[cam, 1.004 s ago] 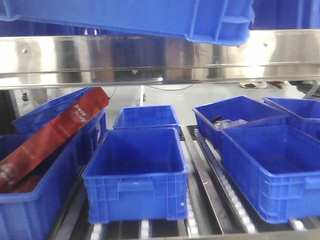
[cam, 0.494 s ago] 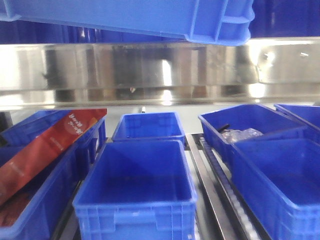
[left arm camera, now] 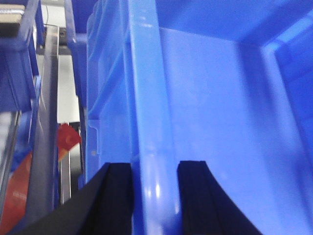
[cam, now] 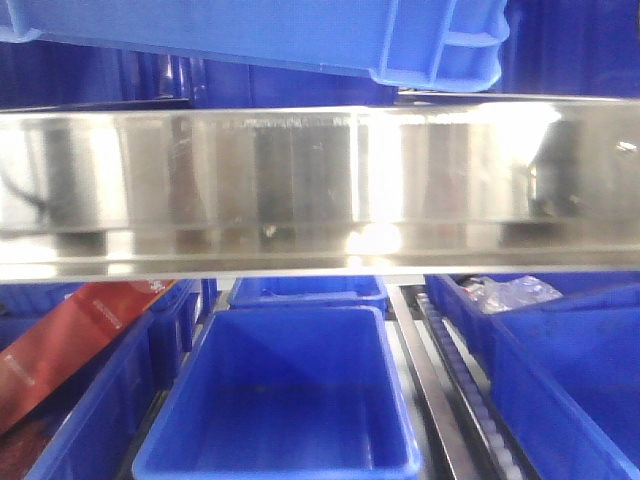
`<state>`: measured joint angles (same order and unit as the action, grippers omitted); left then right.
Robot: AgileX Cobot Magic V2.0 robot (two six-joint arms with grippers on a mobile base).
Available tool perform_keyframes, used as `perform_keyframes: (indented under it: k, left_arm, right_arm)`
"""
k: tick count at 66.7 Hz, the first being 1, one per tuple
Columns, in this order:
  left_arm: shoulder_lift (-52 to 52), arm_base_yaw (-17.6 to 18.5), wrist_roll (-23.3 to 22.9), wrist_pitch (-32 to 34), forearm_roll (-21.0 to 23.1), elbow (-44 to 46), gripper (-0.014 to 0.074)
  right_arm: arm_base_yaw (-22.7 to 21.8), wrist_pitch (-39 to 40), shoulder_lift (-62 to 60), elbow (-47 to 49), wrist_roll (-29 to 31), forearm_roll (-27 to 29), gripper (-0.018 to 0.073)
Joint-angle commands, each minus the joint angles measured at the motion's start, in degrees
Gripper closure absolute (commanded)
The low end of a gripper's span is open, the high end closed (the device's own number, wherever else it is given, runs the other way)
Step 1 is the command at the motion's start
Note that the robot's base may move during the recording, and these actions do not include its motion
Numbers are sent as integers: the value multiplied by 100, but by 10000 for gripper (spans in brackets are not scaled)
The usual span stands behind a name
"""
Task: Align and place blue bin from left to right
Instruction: 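Lower the held blue bin onto the upper roller shelf with both grippers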
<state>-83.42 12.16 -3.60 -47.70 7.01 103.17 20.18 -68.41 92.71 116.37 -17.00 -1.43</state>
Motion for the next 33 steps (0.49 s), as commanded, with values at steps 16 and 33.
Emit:
perform_keyframes:
  k: [16,33]
  left_arm:
    - [136,116,16,1013,677,111,707]
    - [136,116,16,1013,677,111,707]
  right_arm:
    - [103,741,-102,98,102,521,619]
    - [103,741,-102,98,102,521,619]
